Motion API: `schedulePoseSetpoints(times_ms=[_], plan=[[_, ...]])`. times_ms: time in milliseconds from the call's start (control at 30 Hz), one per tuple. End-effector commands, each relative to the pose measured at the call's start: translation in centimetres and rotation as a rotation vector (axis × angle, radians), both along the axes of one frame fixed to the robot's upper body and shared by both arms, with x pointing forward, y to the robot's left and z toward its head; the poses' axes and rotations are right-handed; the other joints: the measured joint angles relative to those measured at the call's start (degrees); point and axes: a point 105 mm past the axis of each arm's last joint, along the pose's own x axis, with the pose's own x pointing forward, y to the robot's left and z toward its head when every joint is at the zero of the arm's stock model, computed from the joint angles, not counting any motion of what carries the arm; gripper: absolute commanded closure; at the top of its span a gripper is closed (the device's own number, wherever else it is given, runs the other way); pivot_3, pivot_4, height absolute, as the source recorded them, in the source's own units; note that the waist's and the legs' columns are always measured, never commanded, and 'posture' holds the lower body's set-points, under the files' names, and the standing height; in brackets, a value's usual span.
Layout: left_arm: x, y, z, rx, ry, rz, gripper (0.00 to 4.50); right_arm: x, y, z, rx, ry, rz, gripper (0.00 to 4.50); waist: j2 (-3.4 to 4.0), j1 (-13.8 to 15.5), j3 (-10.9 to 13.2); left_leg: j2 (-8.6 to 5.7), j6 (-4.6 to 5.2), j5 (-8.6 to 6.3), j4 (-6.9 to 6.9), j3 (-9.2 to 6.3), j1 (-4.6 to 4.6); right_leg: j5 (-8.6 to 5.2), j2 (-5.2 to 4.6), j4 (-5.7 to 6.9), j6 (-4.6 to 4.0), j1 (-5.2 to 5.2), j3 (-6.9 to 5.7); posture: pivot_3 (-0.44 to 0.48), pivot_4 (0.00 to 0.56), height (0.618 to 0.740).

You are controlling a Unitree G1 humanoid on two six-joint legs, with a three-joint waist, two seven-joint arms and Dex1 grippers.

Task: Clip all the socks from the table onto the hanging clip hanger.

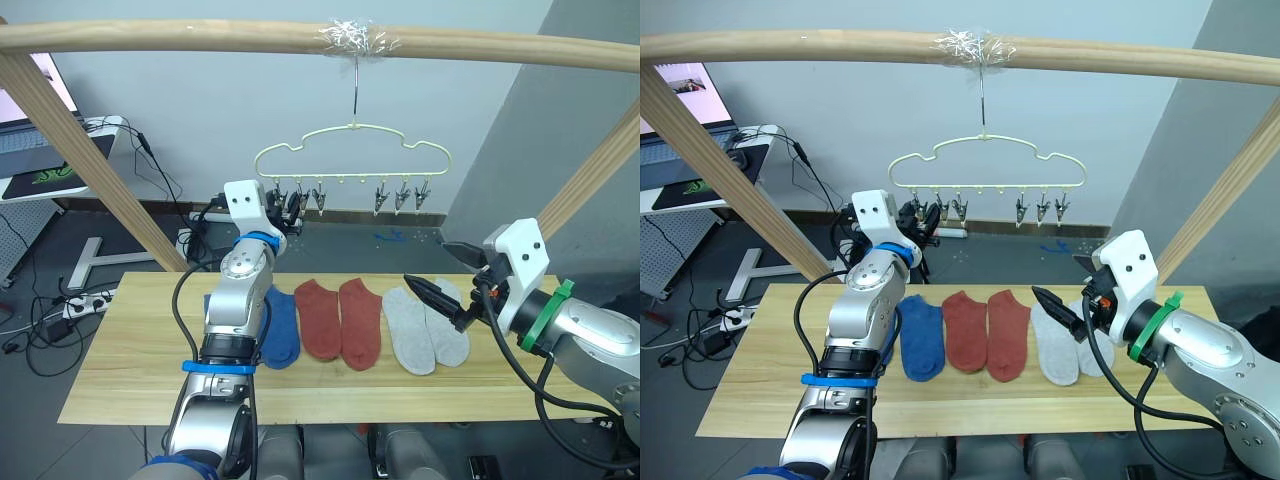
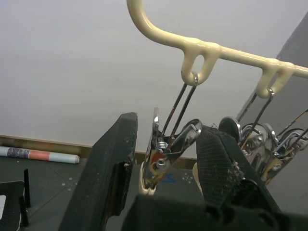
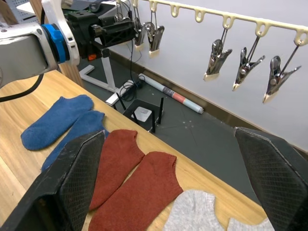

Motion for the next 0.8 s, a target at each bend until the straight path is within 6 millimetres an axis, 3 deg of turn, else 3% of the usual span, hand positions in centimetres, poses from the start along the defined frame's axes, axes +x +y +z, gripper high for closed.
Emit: schedulePoseSetpoints(times_ms=[33,333,533,800], plan=[[0.02,0.07,2.2,-0.012,-0.072,0.008,2.36,-0.47,0.35,0.74,0.008,-0.041,0.015,0.0,0.0,0.0,0.0,0.0,0.0,0.0,0.0,0.0,0.0,0.0,0.0,0.0,0.0,0.0,0.0,-0.042,0.188,0.74],[0.16,0.02,3.05,-0.027,-0.085,0.008,2.36,-0.5,0.42,0.62,0.019,-0.035,0.009,0.0,-0.01,0.0,0.0,0.0,0.0,0.0,0.0,0.0,0.0,0.0,0.0,0.0,0.01,0.0,0.0,-0.041,0.188,0.74],[0.06,-0.03,2.45,-0.018,-0.068,0.006,2.36,-0.56,0.38,0.6,0.024,-0.033,0.002,0.0,-0.01,0.0,0.0,0.0,0.0,0.0,0.0,0.0,-0.01,0.0,0.0,0.0,0.01,0.0,0.0,-0.046,0.188,0.74],[0.14,0.04,2.37,-0.006,-0.055,0.009,4.12,-0.6,0.34,0.56,0.026,-0.031,-0.003,0.0,-0.01,0.0,0.0,0.0,0.0,0.0,0.0,0.0,0.0,-0.01,0.0,0.0,0.01,0.0,0.0,-0.046,0.188,0.74]])
